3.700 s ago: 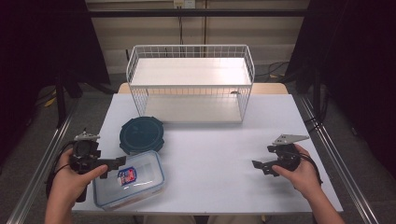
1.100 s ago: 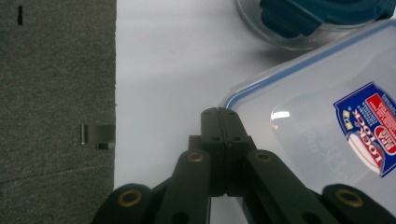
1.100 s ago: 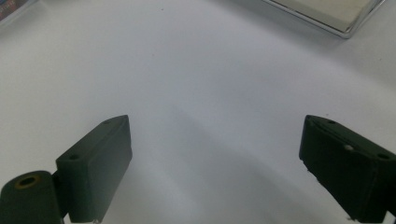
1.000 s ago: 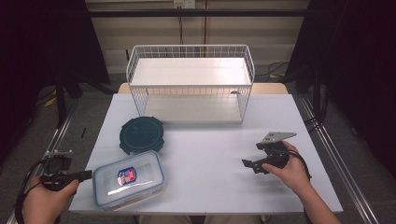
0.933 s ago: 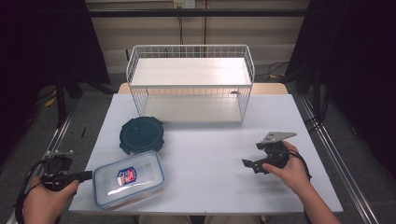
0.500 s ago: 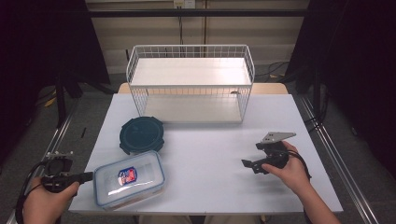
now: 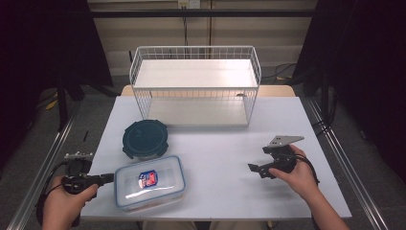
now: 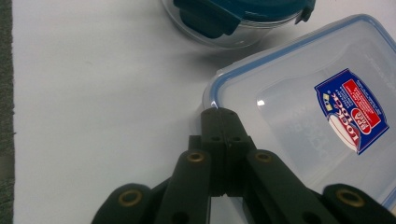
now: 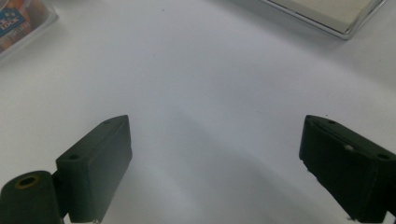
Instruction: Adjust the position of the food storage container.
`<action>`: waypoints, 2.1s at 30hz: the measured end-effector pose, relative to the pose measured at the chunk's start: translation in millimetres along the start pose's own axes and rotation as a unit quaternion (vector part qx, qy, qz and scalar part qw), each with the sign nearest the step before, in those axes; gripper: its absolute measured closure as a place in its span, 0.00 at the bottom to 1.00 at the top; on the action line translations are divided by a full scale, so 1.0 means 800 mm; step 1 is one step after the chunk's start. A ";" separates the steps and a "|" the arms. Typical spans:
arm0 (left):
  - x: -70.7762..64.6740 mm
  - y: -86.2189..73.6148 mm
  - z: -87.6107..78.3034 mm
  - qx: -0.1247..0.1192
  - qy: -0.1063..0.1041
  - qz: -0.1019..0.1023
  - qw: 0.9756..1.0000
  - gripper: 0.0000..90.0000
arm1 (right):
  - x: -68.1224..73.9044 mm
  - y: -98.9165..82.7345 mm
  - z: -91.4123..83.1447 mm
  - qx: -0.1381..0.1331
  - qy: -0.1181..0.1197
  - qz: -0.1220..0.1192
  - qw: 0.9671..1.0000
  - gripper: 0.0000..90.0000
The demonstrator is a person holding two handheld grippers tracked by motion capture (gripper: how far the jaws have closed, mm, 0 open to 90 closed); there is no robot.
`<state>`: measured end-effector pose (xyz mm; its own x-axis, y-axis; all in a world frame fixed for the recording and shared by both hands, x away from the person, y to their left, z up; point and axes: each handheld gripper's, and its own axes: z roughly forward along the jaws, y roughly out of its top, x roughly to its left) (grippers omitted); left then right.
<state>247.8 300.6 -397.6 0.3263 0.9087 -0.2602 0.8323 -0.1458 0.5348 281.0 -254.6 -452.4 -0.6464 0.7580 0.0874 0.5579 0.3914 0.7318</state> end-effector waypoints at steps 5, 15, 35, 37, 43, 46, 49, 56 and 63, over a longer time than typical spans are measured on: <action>-0.003 0.001 0.002 0.001 -0.001 0.007 1.000 1.00 | 0.000 0.000 -0.001 -0.002 0.001 -0.001 1.000 0.10; 0.003 -0.003 0.003 0.010 -0.008 0.006 1.000 1.00 | 0.002 -0.001 0.000 -0.002 0.001 -0.001 1.000 0.10; -0.003 -0.005 0.010 0.018 -0.031 0.005 0.999 1.00 | 0.008 0.000 0.002 0.000 0.008 -0.002 1.000 0.10; -0.007 -0.004 0.012 0.018 -0.037 0.004 0.999 1.00 | 0.009 0.000 0.002 0.000 0.013 -0.006 1.000 0.10; -0.019 0.001 0.021 0.018 -0.049 0.016 0.999 1.00 | 0.015 0.000 0.000 -0.003 0.019 -0.004 1.000 0.10; -0.027 0.003 0.028 0.014 -0.055 0.014 0.998 1.00 | 0.018 0.000 -0.001 -0.010 0.025 -0.005 1.000 0.09; -0.030 0.005 0.031 0.020 -0.062 0.022 0.998 1.00 | 0.024 0.000 -0.001 -0.012 0.037 -0.010 0.999 0.09; -0.037 0.008 0.036 0.020 -0.065 0.028 0.997 1.00 | 0.037 0.002 0.000 -0.014 0.053 -0.027 0.998 0.09; -0.047 0.011 0.044 0.017 -0.073 0.035 0.997 1.00 | 0.050 0.002 0.002 -0.012 0.069 -0.038 0.997 0.09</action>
<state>258.6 251.7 -411.3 0.4437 0.8297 -0.3388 0.8194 -0.2224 0.5284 257.0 -222.8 -448.6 -0.7526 0.6473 0.1209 0.4925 0.4314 0.7559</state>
